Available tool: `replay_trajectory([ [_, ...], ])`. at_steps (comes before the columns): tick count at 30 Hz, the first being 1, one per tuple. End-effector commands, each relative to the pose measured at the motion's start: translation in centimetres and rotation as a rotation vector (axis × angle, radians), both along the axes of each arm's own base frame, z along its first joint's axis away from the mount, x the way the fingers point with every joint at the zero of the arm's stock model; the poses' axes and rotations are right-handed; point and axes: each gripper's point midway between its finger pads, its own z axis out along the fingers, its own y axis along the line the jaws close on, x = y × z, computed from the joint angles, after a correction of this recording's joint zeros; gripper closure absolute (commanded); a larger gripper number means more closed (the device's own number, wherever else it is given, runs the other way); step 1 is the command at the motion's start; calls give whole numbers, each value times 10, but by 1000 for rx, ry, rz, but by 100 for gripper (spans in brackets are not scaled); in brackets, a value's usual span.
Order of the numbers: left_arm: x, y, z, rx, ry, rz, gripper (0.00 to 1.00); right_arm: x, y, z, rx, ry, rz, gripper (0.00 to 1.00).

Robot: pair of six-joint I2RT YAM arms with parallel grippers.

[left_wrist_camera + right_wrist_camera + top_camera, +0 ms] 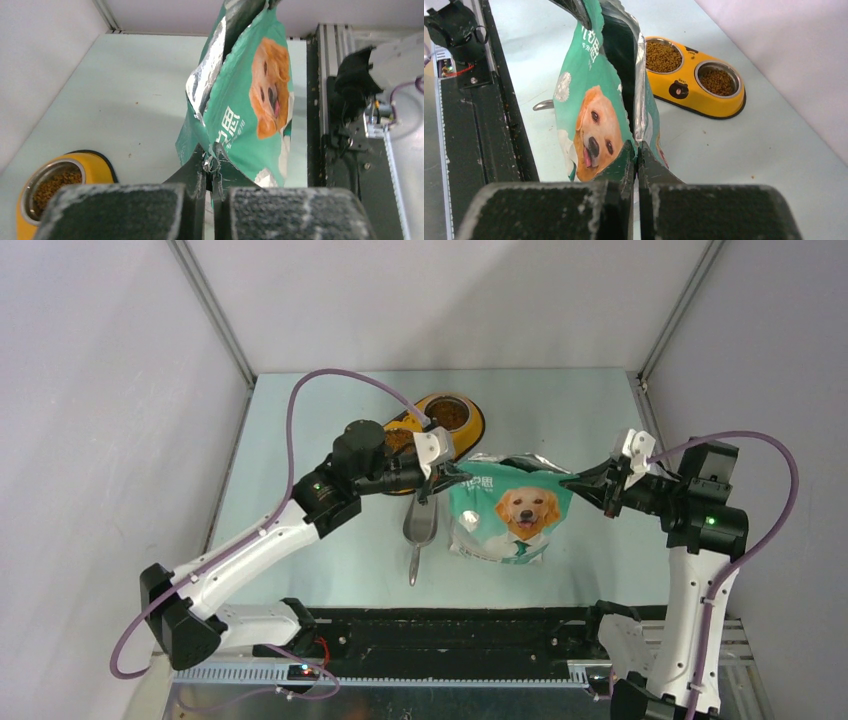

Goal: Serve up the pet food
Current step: Adjust the pet food bag at the center of the board.

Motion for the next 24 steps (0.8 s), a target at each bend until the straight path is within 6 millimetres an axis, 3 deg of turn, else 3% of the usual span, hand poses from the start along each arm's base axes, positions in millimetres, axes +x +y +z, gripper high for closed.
replay_trajectory([
  [1,1,31,14,91,-218,-45,100,3,-6,-2,-108,-74,-19,100],
  [3,3,31,20,87,-234,-39,100,3,-4,0,-112,-82,-14,90],
  [4,4,31,24,84,-235,-32,100,5,-4,0,-118,-82,-22,79],
  [6,3,29,28,77,-228,-42,100,9,-2,4,-122,-85,-30,67],
  [8,2,26,28,73,-219,-58,100,10,3,1,-139,-75,-22,59],
  [14,-7,28,30,64,-228,-86,100,6,23,-3,-170,-89,66,53],
  [17,-9,29,30,70,-227,-91,100,5,30,4,-159,-123,92,57],
  [18,-9,29,30,70,-227,-92,100,5,34,7,-156,-135,101,63],
  [19,-9,29,29,73,-225,-94,100,3,35,9,-161,-150,106,79],
  [21,-10,30,26,84,-223,-97,100,-4,37,7,-193,-179,140,97],
  [23,-9,32,22,110,-230,-101,98,-14,39,7,-202,-194,173,100],
  [24,-9,33,20,122,-234,-101,78,-17,40,9,-194,-195,172,100],
])
